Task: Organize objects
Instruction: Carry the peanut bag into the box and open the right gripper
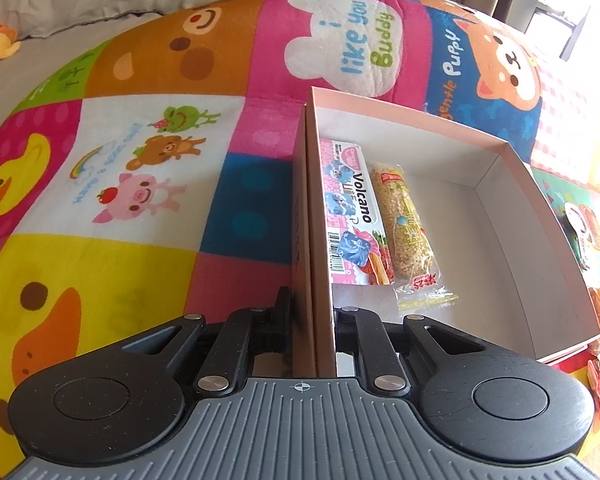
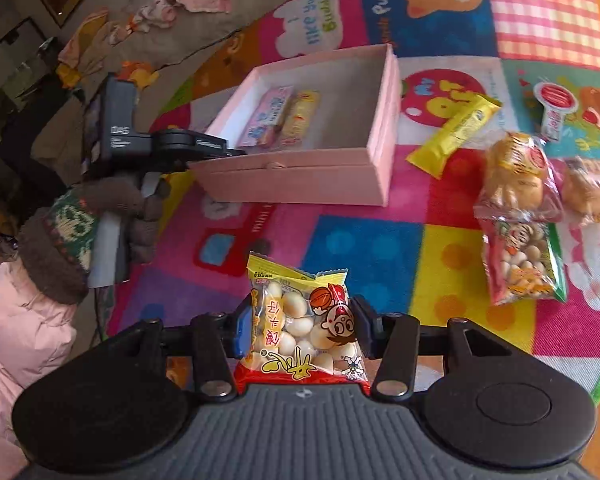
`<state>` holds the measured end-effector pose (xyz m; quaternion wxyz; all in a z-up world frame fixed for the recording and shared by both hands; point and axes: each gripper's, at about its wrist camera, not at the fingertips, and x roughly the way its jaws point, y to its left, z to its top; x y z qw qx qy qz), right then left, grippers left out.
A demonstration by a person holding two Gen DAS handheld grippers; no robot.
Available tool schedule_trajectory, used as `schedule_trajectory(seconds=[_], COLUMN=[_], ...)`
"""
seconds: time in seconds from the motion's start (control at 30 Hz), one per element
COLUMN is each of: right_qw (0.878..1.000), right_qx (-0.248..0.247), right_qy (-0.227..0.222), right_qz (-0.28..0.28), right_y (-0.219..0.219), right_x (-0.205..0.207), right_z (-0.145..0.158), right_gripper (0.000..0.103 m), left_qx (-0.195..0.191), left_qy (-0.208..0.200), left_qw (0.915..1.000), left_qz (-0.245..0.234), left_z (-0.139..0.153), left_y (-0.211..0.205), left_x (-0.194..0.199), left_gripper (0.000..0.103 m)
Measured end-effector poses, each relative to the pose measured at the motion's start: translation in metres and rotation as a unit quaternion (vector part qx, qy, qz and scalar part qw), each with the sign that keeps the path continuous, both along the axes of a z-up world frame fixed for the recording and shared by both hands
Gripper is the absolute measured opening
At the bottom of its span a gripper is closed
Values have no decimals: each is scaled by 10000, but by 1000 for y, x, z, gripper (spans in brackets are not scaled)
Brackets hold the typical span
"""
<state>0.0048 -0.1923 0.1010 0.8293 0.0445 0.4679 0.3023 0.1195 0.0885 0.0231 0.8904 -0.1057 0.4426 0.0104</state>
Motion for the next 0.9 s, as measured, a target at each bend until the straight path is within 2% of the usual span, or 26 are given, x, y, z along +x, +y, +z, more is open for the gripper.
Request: schedule_trajectory(seconds=[0.1, 0.2, 0.23, 0.27, 0.3, 0.37, 0.5, 0.6, 0.73, 0.9], right_qw=[9972, 9885, 9867, 9862, 9853, 9842, 9826, 9806, 9725, 9581], right_qx=[307, 642, 696, 677, 621, 529, 570, 260, -417, -869], right_qy=[-680, -1336, -1426, -1443, -1487, -1525, -1516, -1565, -1457, -1258], right_qz=[-5, -287, -355, -454, -568, -726, -904, -1153, -1771, -2423], right_y=[19, 36, 44, 50, 53, 52, 19, -18, -73, -126], right_x=[9, 35, 46, 57, 65, 73, 69, 60, 60, 100], right_z=[41, 74, 79, 81, 81, 80, 70, 54, 28, 9], right_gripper=[49, 50, 57, 69, 70, 70, 70, 72, 73, 74], left_qx=[-7, -33, -42, -51, -59, -72, -63, -47, -27, 19], left_qy=[21, 26, 28, 31, 32, 24, -16, -48, -51, -54], left_qw=[10000, 10000, 10000, 10000, 10000, 10000, 10000, 10000, 10000, 10000], left_qz=[3, 9, 10, 16, 19, 10, 5, 5, 9, 12], left_z=[0, 0, 0, 0, -1, -1, -2, -3, -2, -2], left_y=[1, 2, 3, 3, 3, 4, 3, 2, 1, 0], left_x=[1, 2, 1, 2, 1, 1, 0, -2, -2, -2], left_gripper=[14, 14, 14, 14, 14, 14, 15, 15, 14, 14])
